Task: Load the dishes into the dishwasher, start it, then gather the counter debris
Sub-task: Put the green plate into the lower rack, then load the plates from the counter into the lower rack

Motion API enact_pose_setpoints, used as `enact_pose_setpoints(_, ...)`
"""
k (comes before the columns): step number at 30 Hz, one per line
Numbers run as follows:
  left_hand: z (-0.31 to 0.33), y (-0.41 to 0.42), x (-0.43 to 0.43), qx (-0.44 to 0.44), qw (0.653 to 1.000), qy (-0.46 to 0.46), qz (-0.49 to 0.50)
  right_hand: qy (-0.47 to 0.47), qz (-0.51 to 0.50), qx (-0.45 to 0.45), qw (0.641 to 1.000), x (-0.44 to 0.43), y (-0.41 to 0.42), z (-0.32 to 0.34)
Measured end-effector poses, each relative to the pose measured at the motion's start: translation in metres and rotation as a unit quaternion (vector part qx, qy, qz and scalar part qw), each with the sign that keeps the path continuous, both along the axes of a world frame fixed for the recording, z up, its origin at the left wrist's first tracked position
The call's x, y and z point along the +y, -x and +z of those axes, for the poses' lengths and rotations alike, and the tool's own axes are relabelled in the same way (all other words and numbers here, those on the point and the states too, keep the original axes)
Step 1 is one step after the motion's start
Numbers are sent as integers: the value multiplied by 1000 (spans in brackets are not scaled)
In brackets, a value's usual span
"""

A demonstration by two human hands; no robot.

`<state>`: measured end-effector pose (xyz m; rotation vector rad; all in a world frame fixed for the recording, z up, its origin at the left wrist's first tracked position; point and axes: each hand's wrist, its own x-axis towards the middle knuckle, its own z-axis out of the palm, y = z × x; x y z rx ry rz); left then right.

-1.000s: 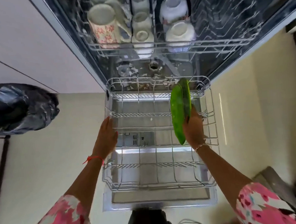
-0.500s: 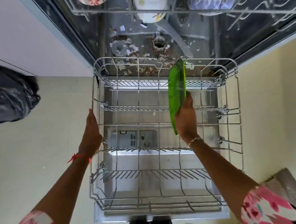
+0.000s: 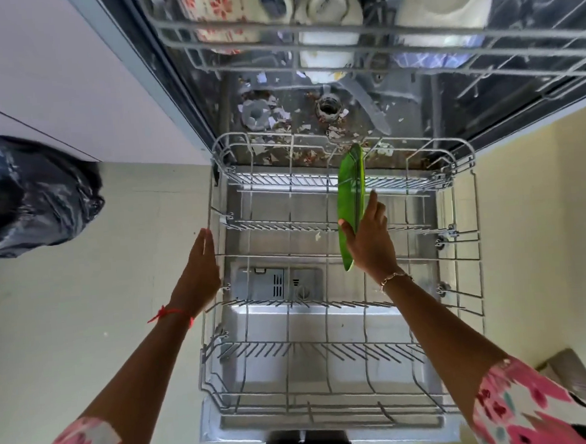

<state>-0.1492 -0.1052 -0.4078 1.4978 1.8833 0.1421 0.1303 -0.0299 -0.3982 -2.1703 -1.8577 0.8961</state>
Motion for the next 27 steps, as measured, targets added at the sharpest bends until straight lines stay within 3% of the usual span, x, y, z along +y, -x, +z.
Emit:
enact_pose_setpoints(6,85,11,-3,37,997,-24,-63,-7,146,-16,989,-19,22,92)
enact_pose_setpoints(11,216,15,-28,34,996,-44,-70,18,243,-60,968,-45,67,209)
enact_pose_setpoints(17,353,46,-84,37,993,-102,-37,-42,342,-46,938,-89,142,347)
enact_pose_setpoints(22,409,111,-121,75,986,-150,1,-60,375,-9,925,-122,216,406)
enact_pose_setpoints(27,428,205,-138,85,983,-162,37,-66,381,-5,922,-131,301,422)
